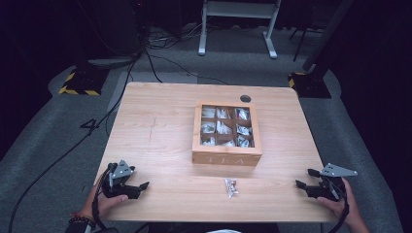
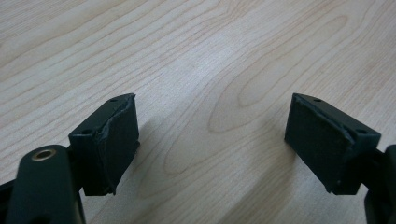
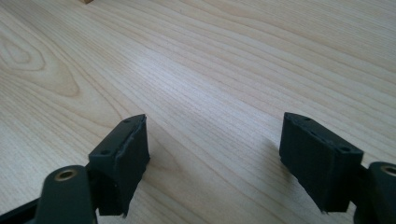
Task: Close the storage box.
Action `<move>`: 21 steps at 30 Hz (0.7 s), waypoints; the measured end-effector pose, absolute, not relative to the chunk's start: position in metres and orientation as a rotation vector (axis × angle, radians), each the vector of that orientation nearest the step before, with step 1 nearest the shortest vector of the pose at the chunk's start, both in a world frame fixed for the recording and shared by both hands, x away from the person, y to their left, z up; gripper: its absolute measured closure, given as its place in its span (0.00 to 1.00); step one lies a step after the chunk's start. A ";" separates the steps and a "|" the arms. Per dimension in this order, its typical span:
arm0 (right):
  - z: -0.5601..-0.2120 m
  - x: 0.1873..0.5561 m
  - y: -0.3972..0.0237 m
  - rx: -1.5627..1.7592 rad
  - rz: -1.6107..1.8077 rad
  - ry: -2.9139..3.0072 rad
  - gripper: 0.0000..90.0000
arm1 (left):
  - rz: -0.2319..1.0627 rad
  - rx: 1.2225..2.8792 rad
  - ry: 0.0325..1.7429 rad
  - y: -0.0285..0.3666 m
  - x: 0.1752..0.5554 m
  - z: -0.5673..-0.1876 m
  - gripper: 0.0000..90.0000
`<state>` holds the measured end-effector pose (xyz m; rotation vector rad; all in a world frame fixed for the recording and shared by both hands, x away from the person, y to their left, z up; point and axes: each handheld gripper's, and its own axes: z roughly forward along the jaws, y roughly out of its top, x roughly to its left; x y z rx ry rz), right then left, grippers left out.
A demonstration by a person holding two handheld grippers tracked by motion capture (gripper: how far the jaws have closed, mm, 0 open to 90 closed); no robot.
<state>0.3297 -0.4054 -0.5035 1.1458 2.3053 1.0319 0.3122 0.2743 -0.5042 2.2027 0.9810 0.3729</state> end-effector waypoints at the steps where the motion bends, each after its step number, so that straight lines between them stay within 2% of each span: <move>1: -0.504 0.330 -0.405 1.150 1.028 2.304 0.26 | 0.374 2.202 0.981 0.274 0.312 -0.504 0.20; 21: -0.504 0.331 -0.406 1.189 1.015 2.274 0.26 | 0.381 2.197 0.995 0.274 0.311 -0.504 0.20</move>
